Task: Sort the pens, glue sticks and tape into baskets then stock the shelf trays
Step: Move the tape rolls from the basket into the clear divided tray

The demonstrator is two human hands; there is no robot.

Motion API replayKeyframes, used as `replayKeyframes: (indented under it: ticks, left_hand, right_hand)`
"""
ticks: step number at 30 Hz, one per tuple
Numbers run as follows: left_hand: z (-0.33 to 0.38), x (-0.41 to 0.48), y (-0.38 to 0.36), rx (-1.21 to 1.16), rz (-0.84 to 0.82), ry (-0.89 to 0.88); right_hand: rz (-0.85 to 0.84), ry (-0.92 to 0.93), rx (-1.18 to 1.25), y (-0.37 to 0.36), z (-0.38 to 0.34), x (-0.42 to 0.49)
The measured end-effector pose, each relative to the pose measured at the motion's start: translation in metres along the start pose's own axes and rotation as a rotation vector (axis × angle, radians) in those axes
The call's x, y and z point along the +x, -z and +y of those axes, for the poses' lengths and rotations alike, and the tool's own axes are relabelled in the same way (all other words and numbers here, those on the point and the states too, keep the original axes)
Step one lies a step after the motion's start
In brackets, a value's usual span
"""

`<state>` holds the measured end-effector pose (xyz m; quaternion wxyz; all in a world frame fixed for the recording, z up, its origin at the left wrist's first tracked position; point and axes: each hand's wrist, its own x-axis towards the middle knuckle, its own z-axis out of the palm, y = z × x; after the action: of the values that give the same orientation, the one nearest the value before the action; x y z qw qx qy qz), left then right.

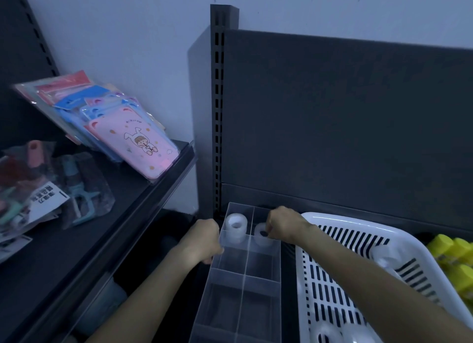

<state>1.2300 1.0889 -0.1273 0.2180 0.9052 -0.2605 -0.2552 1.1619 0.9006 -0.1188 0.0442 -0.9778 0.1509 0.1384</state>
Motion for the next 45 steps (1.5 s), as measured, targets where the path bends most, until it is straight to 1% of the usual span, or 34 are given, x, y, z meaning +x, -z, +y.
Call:
replayKeyframes:
  ticks: [2,4,7,11,14,18,20,23,26,29,33,35,39,42,45]
  left_hand:
    - [-0.001,0.002,0.001,0.048,0.045,-0.020]
    - [0.001,0.004,0.002,0.113,0.143,-0.052]
    - [0.016,0.003,0.001,0.170,0.277,-0.152]
    - [0.052,-0.001,-0.005,0.170,0.306,-0.305]
    - [0.084,-0.001,-0.022,0.162,0.291,-0.401]
    - [0.126,0.001,-0.052,0.222,0.219,-0.519]
    - [0.144,0.004,-0.068,0.337,0.157,-0.576]
    - [0.166,0.012,-0.087,0.608,0.038,-0.670]
    - [0.172,0.025,-0.098,0.823,-0.084,-0.674]
    - [0.174,0.034,-0.105,0.917,-0.124,-0.674]
    - [0.181,0.035,-0.109,0.882,-0.180,-0.566]
    - [0.182,0.033,-0.108,0.847,-0.200,-0.539]
    - [0.181,0.030,-0.102,0.614,-0.190,-0.558]
    - [0.181,0.033,-0.102,0.491,-0.197,-0.544]
    - [0.185,0.039,-0.098,0.397,-0.171,-0.553]
  right_hand:
    - [-0.013,0.022,0.030,0.001,0.003,0.000]
    - [0.038,0.080,0.106,0.005,0.010,-0.004]
    - [0.187,0.126,0.197,0.024,0.025,-0.025]
    - [0.343,0.062,0.293,0.040,0.062,-0.064]
    - [0.325,-0.056,0.294,0.033,0.100,-0.099]
    - [0.217,-0.188,0.261,0.017,0.139,-0.135]
    - [0.153,-0.221,0.181,0.010,0.146,-0.147]
    - [0.126,-0.213,0.102,-0.003,0.148,-0.156]
    - [0.074,-0.199,0.110,-0.014,0.152,-0.154]
    - [0.056,-0.197,0.133,-0.020,0.149,-0.145]
    - [0.018,-0.172,0.096,-0.034,0.139,-0.124]
    - [0.000,-0.161,0.073,-0.037,0.136,-0.118]
    - [-0.107,-0.081,-0.162,-0.032,0.149,-0.127]
    - [-0.200,-0.049,-0.171,-0.033,0.158,-0.134]
    - [-0.190,-0.025,-0.181,-0.037,0.160,-0.137]
